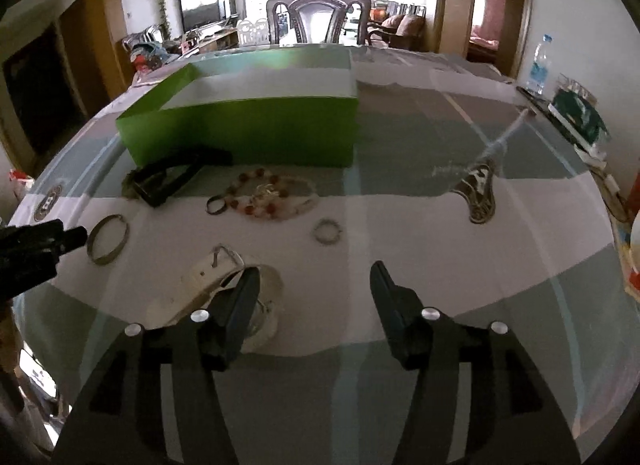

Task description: Organize jewelry

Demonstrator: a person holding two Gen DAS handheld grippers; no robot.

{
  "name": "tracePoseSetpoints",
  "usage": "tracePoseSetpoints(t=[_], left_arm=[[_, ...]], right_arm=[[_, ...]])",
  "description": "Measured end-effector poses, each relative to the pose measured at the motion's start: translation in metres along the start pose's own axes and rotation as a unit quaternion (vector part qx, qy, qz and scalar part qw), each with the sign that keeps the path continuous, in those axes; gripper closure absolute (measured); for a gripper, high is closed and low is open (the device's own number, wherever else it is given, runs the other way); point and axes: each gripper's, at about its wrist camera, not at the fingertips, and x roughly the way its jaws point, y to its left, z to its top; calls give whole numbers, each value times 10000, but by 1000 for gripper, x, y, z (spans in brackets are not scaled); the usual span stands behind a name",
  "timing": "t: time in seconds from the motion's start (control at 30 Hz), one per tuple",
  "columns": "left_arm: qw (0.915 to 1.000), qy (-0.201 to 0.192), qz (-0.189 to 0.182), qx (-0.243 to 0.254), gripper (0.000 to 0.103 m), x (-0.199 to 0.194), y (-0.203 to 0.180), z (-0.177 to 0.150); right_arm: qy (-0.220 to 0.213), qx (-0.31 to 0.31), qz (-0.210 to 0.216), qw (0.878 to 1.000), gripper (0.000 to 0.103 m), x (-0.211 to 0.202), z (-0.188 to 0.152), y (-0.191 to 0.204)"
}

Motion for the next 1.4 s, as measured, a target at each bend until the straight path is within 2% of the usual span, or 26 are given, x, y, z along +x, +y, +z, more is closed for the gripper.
tracePoseSetpoints(t=[0.03, 0.1, 0.27, 0.37, 0.5, 0.57, 0.63, 0.93, 1.1, 1.23, 1.3, 1.4], left_arm=[[10000, -9, -10, 6, 36, 0, -1, 0], [10000, -31, -1, 59, 34, 3, -6, 1], [9999, 73, -15, 87, 33, 13, -12, 3], [9999, 96, -21, 94, 31, 16, -14, 1], [9999, 79, 15, 73, 29, 14, -13, 2], [10000, 47, 26, 41, 26, 14, -11, 2], [10000, 29, 36, 30, 23, 14, -11, 2], [9998, 174, 27, 118, 22, 29, -16, -1], [9999, 134, 12, 67, 21, 39, -18, 1], [9999, 97, -58, 126, 31, 36, -21, -1], [9998, 101, -44, 171, 31, 36, -21, -1], [9998, 102, -59, 182, 25, 37, -21, -1]], right_arm=[[0, 19, -6, 10000, 46, -2, 0, -3], [-39, 54, 0, 10000, 46, -4, -2, -8], [-89, 103, 72, 9999, 46, 1, 8, -7], [-131, 46, 297, 9995, 46, 6, 20, 8], [-128, -475, 514, 9975, 46, 8, 24, 39], [-198, -489, 442, 9976, 42, 3, 21, 39], [-201, -376, 430, 9982, 27, 0, 17, 33], [173, -368, 678, 9969, 24, 8, -9, 38], [309, -439, 640, 9965, 17, 17, -16, 43], [341, -463, 669, 9961, 17, 20, -18, 46], [321, -505, 738, 9955, 17, 19, -19, 48], [287, -583, 816, 9945, 17, 18, -19, 53]])
